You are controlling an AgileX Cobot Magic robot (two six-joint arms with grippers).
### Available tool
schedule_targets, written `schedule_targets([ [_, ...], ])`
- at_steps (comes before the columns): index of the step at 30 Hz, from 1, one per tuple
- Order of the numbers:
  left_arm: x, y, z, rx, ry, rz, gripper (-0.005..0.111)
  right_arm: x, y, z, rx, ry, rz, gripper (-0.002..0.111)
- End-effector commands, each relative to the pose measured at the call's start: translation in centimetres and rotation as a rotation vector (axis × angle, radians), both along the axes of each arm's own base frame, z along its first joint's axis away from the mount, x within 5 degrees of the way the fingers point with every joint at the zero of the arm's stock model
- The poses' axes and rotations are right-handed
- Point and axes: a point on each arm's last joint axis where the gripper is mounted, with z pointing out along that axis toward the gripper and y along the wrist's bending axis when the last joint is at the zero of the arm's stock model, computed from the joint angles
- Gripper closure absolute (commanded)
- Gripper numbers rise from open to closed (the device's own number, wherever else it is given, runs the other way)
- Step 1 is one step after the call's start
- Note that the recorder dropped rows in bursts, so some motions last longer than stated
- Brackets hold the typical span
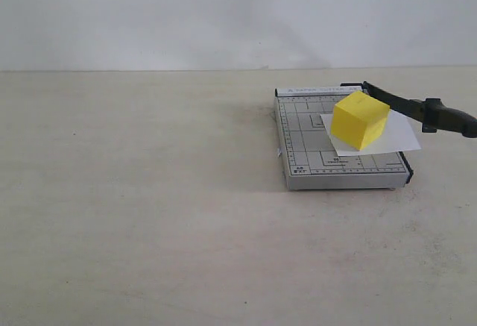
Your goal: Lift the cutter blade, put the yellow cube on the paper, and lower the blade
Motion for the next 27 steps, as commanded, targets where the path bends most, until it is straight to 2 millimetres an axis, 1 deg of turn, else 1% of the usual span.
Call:
schedule_targets([
  [1,-0.6,0.3,-4.8,-0.007,0.091,0.037,0.102,0.0,0.0,-0.1,0.004,0.003,-0.003,0.107],
  [3,-0.8,0.5,-6.3,-0.003,0.117,0.053,0.102,0.0,0.0,-0.1,0.004,0.003,-0.003,0.107],
  [6,-1.2,0.8,-7.9,0.006,0.123,0.088,0.102,0.0,0.0,-0.1,0.004,0.003,-0.003,0.107],
  [7,-1.3,1.0,-8.3,0.010,0.116,0.105,0.102,0.0,0.0,-0.1,0.004,0.003,-0.003,0.107],
  [9,-1.4,1.3,-8.7,-0.042,0.090,0.150,0.102,0.0,0.0,-0.1,0.004,0.003,-0.003,0.107],
  [16,-2.2,1.2,-8.1,-0.073,0.018,0.134,0.102,0.0,0.0,-0.1,0.008,0.003,-0.004,0.107],
  [24,-4.3,0.1,-7.8,-0.088,-0.051,0.009,0.102,0.0,0.0,-0.1,0.008,0.003,-0.004,0.107],
  [27,-4.8,0.1,-7.4,-0.073,-0.111,0.003,0.102,0.0,0.0,-0.1,0.008,0.003,-0.004,0.107],
])
